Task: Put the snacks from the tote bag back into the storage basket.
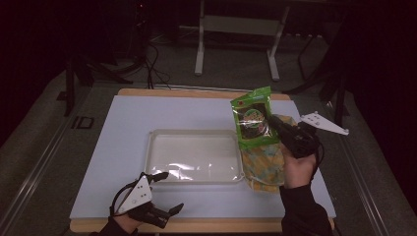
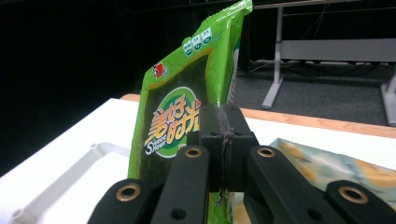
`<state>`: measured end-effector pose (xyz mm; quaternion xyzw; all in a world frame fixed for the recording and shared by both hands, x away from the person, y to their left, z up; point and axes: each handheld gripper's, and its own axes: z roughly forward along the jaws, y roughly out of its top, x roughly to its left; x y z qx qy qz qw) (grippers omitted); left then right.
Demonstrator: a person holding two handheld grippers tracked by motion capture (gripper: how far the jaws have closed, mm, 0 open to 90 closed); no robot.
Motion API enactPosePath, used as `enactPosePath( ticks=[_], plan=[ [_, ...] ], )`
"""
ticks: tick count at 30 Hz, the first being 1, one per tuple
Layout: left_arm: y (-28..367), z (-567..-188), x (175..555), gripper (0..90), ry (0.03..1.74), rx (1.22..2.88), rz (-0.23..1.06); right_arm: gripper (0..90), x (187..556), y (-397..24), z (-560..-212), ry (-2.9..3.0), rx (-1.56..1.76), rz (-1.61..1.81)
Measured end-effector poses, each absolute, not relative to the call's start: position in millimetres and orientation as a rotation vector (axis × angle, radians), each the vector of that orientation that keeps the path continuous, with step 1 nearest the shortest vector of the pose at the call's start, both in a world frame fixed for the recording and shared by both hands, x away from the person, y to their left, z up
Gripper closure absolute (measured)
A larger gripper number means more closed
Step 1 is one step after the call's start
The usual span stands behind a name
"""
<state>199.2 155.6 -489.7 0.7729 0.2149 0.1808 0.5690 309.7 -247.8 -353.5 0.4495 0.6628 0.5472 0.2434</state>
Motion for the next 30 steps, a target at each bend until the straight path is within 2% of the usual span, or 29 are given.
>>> enactPosePath(
  ticks=[18, 30],
  plan=[
    [156, -489, 199, 1.1, 0.5, 1.807, 0.425, 89.3, 316, -194, -389, 1.786, 1.312, 1.641],
    [156, -488, 198, 1.1, 0.492, 1.799, 0.423, 89.4, 309, -181, -424, 1.806, 1.365, 1.649]
  ],
)
